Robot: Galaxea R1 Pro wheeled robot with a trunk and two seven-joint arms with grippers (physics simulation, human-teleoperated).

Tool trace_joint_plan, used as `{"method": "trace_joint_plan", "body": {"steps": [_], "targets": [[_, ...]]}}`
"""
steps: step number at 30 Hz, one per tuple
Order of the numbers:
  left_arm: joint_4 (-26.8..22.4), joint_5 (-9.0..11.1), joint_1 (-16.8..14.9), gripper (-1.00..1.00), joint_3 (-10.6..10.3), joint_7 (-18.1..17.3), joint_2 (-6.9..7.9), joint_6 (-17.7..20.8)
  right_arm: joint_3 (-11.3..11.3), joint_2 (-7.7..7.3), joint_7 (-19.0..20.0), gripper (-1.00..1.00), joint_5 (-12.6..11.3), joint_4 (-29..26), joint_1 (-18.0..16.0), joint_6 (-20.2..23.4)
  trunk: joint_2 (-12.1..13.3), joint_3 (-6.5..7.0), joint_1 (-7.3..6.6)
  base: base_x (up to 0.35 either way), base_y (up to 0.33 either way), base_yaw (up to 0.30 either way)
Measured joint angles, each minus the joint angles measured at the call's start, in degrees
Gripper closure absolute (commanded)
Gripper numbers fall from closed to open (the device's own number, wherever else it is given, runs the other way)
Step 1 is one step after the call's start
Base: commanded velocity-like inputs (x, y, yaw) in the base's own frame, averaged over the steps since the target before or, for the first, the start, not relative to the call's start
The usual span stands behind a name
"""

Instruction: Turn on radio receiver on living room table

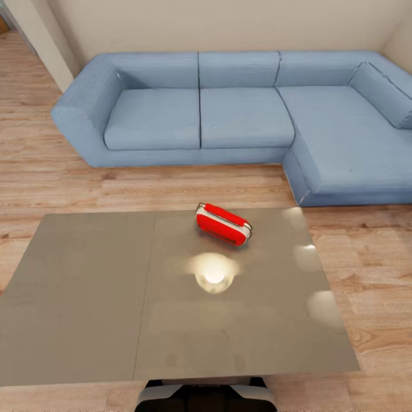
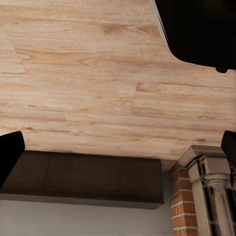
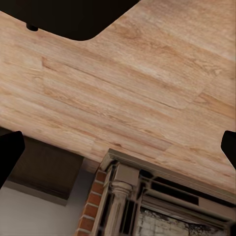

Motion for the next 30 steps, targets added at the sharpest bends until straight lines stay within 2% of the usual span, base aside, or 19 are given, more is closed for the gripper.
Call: {"method": "trace_joint_plan", "body": {"steps": [30], "targets": [[0.0,0.0,0.0,-1.0,0.0,0.0,0.0,0.0,-0.04,-0.12,-0.02,-1.0,0.0,0.0,0.0,-0.05,0.0,-2.67,0.0,0.0,0.0,0.0]]}}
